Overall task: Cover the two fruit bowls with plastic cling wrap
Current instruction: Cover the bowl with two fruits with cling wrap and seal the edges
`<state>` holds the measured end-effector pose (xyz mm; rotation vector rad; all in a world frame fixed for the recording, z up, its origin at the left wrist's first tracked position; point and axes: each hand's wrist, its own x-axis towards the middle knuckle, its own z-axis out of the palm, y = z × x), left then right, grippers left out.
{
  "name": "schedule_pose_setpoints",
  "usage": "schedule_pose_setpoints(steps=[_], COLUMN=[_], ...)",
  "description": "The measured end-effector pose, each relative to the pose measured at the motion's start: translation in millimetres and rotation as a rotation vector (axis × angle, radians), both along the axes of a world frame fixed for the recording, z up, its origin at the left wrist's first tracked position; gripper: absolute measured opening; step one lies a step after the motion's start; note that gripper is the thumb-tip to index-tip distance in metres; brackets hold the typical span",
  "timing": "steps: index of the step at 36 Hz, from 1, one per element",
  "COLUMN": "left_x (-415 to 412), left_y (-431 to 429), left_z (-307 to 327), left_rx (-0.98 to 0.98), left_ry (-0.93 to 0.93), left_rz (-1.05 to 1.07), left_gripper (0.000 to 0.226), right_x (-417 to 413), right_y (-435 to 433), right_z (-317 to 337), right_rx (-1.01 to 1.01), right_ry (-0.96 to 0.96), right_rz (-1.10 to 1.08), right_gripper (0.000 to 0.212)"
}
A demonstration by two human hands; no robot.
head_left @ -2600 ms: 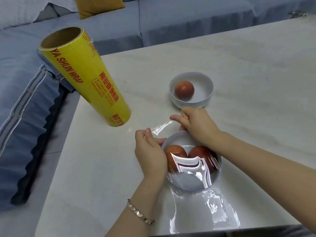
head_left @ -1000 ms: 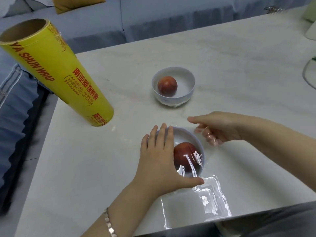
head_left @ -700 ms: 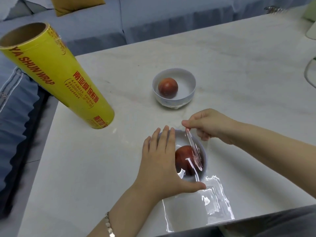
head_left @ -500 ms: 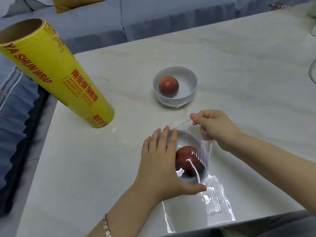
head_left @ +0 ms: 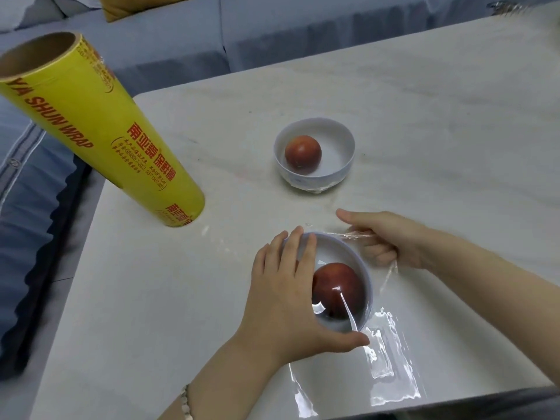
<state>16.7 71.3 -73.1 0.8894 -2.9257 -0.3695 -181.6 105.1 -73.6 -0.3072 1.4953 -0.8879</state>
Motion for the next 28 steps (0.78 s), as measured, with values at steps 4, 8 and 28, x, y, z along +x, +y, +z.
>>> schedule_pose_setpoints(steps=[4, 8, 28], left_x=[0, 0, 0], left_y=[-1, -1, -2], left_z=[0, 1, 2], left_rx=[0.001, 0.013, 0.016], left_ry=[0.0, -0.004, -0.004], left_rz=[-0.005, -0.008, -0.02], left_gripper=[0.125, 0.126, 0.126], right_x=[-2, -6, 14], right_y=[-7, -20, -41], right_z=[20, 22, 53], right_rx=[0.049, -0.002, 0.186], right_ry=[0.179, 0.118, 0.536], right_rz=[0.255, 0.229, 0.607], right_gripper=[0.027, 0.032, 0.046])
